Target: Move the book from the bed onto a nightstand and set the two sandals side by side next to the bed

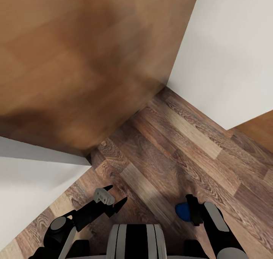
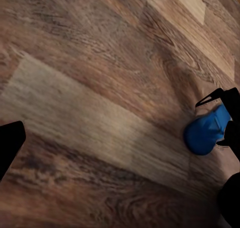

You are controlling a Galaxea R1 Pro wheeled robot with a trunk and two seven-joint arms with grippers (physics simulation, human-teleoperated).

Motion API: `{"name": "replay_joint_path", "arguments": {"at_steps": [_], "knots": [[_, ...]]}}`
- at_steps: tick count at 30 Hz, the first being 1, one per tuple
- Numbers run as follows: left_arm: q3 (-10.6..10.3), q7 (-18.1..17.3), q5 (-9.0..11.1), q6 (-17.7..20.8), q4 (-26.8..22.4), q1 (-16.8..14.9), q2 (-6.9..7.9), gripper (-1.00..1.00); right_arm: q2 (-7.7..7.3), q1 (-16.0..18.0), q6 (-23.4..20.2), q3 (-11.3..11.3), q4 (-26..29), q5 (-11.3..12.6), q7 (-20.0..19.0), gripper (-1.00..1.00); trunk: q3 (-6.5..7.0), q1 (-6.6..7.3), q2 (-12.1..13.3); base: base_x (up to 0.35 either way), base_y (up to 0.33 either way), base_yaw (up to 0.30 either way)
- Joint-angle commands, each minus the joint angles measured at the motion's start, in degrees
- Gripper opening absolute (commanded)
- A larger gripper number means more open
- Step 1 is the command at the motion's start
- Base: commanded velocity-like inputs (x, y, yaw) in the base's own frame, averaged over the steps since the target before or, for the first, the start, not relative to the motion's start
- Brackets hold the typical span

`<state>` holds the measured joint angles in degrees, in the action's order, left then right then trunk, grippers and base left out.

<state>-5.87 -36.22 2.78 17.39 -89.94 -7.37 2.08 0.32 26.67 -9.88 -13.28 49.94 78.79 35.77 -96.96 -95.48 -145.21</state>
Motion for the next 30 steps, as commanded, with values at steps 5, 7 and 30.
{"name": "replay_joint_path", "arguments": {"at_steps": [5, 7, 30], "knots": [[0.0, 0.0, 0.3, 0.5, -0.1, 0.0, 0.03, 1.00, 0.03, 0.0, -0.3, -0.2, 0.1, 0.1, 0.3, 1.00, -0.03, -0.01, 0.0, 0.063, -0.055, 0.000], [0.0, 0.0, 0.3, 0.5, -0.1, 0.0, 0.03, 1.00, 0.03, 0.0, -0.3, -0.2, 0.1, 0.1, 0.3, 1.00, -0.03, -0.01, 0.0, 0.015, -0.013, 0.000], [0.0, 0.0, 0.3, 0.5, -0.1, 0.0, 0.03, 1.00, 0.03, 0.0, -0.3, -0.2, 0.1, 0.1, 0.3, 1.00, -0.03, -0.01, 0.0, 0.001, -0.001, 0.000]]}}
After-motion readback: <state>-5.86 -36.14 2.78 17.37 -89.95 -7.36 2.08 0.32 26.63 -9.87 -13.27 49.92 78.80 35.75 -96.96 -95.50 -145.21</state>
